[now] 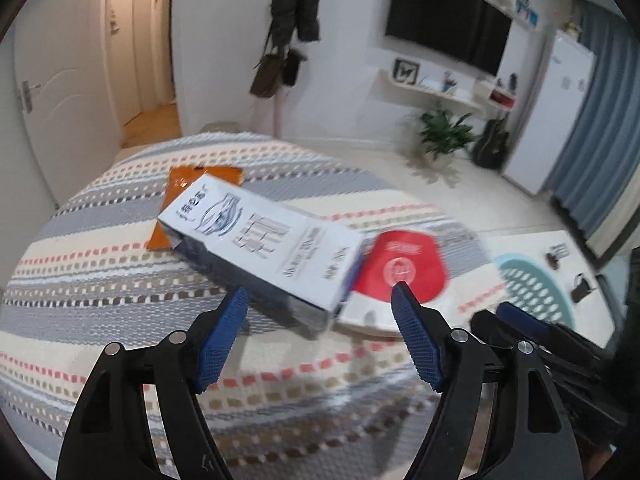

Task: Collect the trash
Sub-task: 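Grasp the white milk carton with the left tool while the right tool grasps the red-white paper cup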

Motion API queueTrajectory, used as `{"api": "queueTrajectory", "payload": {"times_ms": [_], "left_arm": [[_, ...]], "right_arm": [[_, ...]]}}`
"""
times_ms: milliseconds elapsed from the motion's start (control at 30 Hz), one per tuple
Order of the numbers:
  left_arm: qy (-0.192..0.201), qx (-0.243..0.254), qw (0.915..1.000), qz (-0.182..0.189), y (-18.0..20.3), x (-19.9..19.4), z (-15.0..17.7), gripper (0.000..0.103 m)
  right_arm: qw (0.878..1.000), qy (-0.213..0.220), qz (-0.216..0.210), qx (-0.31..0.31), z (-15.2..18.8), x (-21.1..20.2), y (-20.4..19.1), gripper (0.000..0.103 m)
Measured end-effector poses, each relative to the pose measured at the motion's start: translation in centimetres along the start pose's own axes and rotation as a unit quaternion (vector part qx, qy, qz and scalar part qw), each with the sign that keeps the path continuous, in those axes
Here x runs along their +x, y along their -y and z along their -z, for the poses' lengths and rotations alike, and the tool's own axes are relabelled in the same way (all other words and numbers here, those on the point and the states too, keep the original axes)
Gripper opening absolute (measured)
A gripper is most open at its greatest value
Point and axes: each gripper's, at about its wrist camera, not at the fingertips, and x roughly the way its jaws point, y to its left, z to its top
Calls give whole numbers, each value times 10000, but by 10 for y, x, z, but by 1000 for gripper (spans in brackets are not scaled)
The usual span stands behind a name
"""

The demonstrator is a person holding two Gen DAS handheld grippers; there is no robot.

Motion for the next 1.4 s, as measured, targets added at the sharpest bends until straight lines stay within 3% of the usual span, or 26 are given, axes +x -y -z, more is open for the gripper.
{"api": "queueTrajectory", "payload": {"times_ms": [100, 167, 367, 467, 633, 700, 833, 867, 933, 1133, 1233, 1400], "left_arm": [[-91, -42, 9998, -174, -3, 11, -2, 70], [-133, -70, 9997, -210, -10, 14, -3, 62], [-150, -277, 9995, -59, -47, 3, 6, 47], [-207, -519, 9984, 52, -73, -8, 19, 47], [-289, -727, 9969, 128, -108, -27, 41, 46], [-285, -763, 9964, 226, -118, -33, 42, 51], [-162, -1020, 9928, 603, -123, -39, 25, 84], [-168, -1118, 9911, 706, -125, -37, 18, 87], [-215, -1465, 9858, 788, -128, -25, 2, 87], [-562, -1701, 9810, 740, -113, 17, -22, 87], [-682, -1651, 9821, 597, -106, 32, -25, 87], [-710, -1267, 9890, 282, -93, 48, -29, 75]], "right_arm": [[9999, -80, -14, -84, -6, 6, -8, 47], [9998, -127, -52, -108, -11, 9, -11, 47], [9992, -276, -227, -194, -29, 20, -20, 47], [9988, -355, -225, -247, -34, 28, -27, 59], [9985, -429, -226, -265, -37, 42, -37, 61], [9987, -443, -186, -194, -39, 48, -37, 63], [9987, -485, -135, -19, -39, 58, -34, 64], [9987, -495, -116, 0, -39, 59, -33, 64], [9987, -508, -87, 4, -39, 61, -32, 65], [9984, -565, -21, -94, -37, 64, -33, 68], [9980, -602, -38, -168, -39, 68, -35, 68], [9972, -633, 15, -404, -38, 73, -45, 64]]}}
